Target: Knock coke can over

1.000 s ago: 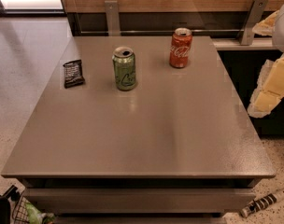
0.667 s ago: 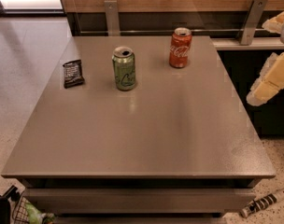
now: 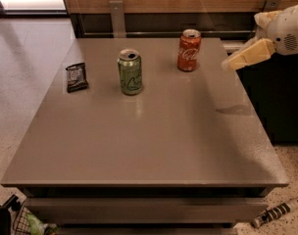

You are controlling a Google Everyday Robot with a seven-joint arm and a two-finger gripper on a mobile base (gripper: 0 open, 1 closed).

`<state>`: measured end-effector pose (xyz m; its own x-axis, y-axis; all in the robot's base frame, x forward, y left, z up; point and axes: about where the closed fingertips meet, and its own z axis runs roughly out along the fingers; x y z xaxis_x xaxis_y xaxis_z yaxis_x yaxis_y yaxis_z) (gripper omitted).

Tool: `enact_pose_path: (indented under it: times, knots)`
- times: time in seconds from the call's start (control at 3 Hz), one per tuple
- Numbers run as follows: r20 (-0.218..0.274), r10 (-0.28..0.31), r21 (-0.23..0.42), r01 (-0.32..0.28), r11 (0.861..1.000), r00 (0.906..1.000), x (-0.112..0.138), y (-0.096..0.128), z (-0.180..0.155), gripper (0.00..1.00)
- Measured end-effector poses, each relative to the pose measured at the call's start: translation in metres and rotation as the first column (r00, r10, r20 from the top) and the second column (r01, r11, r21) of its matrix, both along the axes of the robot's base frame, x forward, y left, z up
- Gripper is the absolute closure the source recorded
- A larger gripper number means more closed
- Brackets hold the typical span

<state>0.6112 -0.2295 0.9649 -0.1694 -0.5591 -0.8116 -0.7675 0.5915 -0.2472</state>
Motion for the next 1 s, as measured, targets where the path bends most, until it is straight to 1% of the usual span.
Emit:
enact_pose_path:
  times: [0.33, 0.67, 1.0]
  knots:
    - [0.072, 0.003, 0.153, -0.014, 0.988, 0.9974, 0.043, 0.014, -0.001, 0.0]
    - [0.103, 0.001, 0.269, -0.029, 0.963, 0.9947, 0.073, 0.032, -0.01, 0.0]
    - [0.103, 0.002, 0.269, -0.029, 0.963, 0.9947, 0.073, 0.032, -0.01, 0.0]
